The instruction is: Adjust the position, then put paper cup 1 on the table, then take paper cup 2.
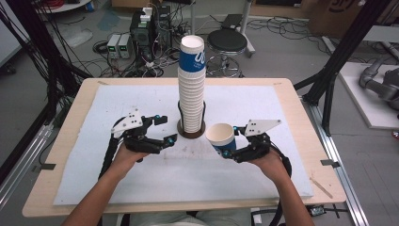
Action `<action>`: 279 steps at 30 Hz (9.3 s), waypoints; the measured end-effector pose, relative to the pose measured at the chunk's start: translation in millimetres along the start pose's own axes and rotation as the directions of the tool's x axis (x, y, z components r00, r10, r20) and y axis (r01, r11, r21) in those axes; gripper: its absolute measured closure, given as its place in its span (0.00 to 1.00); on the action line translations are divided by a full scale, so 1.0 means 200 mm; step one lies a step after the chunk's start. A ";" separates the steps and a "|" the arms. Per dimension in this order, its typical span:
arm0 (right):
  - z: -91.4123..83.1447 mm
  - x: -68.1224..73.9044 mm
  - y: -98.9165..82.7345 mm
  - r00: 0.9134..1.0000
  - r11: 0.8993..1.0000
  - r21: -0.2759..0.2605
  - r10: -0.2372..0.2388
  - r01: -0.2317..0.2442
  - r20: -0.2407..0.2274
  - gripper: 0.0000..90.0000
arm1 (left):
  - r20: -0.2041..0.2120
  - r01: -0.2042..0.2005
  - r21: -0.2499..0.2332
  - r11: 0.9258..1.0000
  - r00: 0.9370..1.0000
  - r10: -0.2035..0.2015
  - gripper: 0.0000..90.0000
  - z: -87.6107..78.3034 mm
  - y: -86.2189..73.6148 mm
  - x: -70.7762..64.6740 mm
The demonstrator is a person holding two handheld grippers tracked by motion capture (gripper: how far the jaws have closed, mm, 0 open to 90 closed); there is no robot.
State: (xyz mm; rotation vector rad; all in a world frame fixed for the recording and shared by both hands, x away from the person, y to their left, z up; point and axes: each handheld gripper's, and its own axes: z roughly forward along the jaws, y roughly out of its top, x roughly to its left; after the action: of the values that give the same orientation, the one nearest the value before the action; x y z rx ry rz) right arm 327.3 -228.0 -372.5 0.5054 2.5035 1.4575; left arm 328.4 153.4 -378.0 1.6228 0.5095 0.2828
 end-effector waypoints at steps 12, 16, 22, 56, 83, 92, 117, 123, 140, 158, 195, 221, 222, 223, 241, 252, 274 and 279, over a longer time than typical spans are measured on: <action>-0.07 -0.02 -0.08 0.996 0.996 -0.075 0.059 -0.054 0.068 0.30 | -0.113 0.015 -0.032 0.999 0.993 -0.019 0.21 -0.09 -0.13 0.06; -0.08 -0.02 -0.10 0.994 0.994 -0.084 0.074 -0.067 0.079 0.31 | -0.130 0.017 -0.017 1.000 0.991 -0.019 0.20 -0.11 -0.16 0.08; -0.08 -0.03 -0.10 0.992 0.993 -0.104 0.073 -0.062 0.101 0.31 | -0.144 0.023 -0.033 0.999 0.989 -0.028 0.20 -0.14 -0.17 0.10; -0.18 -0.16 -0.17 0.946 0.969 -0.222 0.168 -0.108 0.276 0.31 | -0.180 0.039 -0.022 0.999 0.983 -0.043 0.20 -0.16 -0.19 0.12; -0.04 -0.44 -0.32 0.847 0.927 -0.235 0.366 -0.293 0.386 0.31 | -0.176 0.034 -0.003 0.999 0.984 -0.034 0.20 -0.15 -0.21 0.12; 0.01 -0.46 -0.38 0.833 0.927 -0.184 0.375 -0.328 0.405 0.31 | -0.172 0.035 -0.001 0.999 0.984 -0.035 0.20 -0.15 -0.21 0.12; -0.06 -0.42 -0.45 0.852 0.945 -0.086 0.323 -0.316 0.413 0.24 | -0.175 0.040 0.002 0.999 0.984 -0.039 0.20 -0.15 -0.22 0.13; -0.06 -0.41 -0.44 0.854 0.940 -0.077 0.334 -0.331 0.398 0.22 | -0.169 0.044 0.003 0.999 0.985 -0.042 0.20 -0.15 -0.22 0.13; -0.17 -0.32 -0.47 0.860 0.937 -0.046 0.336 -0.346 0.384 0.22 | -0.168 0.046 0.002 0.999 0.985 -0.044 0.20 -0.15 -0.22 0.13; -0.45 -0.09 -0.43 0.863 0.946 -0.171 0.322 -0.275 0.389 0.22 | -0.187 0.054 -0.030 0.998 0.981 -0.059 0.20 -0.19 -0.19 0.16; -0.41 -0.04 -0.34 0.899 0.964 -0.170 0.255 -0.206 0.355 0.22 | -0.195 0.038 -0.045 0.998 0.980 -0.046 0.20 -0.24 -0.15 0.12; -0.43 -0.04 -0.33 0.902 0.960 -0.177 0.267 -0.218 0.338 0.22 | -0.050 -0.005 -0.080 0.997 0.999 0.001 0.18 -0.09 0.48 0.20; -0.44 -0.04 -0.33 0.903 0.961 -0.178 0.264 -0.214 0.340 0.22 | -0.046 -0.008 -0.074 0.997 0.999 0.004 0.18 -0.08 0.52 0.20; -0.44 -0.03 -0.33 0.902 0.960 -0.181 0.266 -0.215 0.339 0.22 | -0.041 -0.011 -0.076 0.997 0.999 0.008 0.18 -0.07 0.55 0.21; -0.43 -0.04 -0.33 0.907 0.959 -0.184 0.265 -0.214 0.327 0.22 | -0.076 -0.071 -0.016 0.997 0.995 0.069 0.18 0.16 0.96 0.28; -0.43 -0.04 -0.33 0.910 0.959 -0.184 0.267 -0.218 0.318 0.22 | -0.066 -0.071 0.036 0.997 0.995 0.073 0.18 0.35 1.04 0.25; -0.43 -0.04 -0.34 0.908 0.957 -0.186 0.274 -0.224 0.318 0.22 | -0.065 -0.104 0.062 0.993 0.992 0.108 0.32 0.43 1.06 0.24; -0.43 -0.04 -0.34 0.908 0.956 -0.188 0.275 -0.225 0.317 0.22 | -0.064 -0.112 0.040 0.993 0.991 0.115 0.33 0.40 1.12 0.22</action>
State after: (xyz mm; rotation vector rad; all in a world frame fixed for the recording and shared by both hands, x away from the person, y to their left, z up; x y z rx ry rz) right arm 292.8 -331.4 -388.9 0.9900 2.1028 1.4761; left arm 440.0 92.4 -172.5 1.6849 0.4754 0.4152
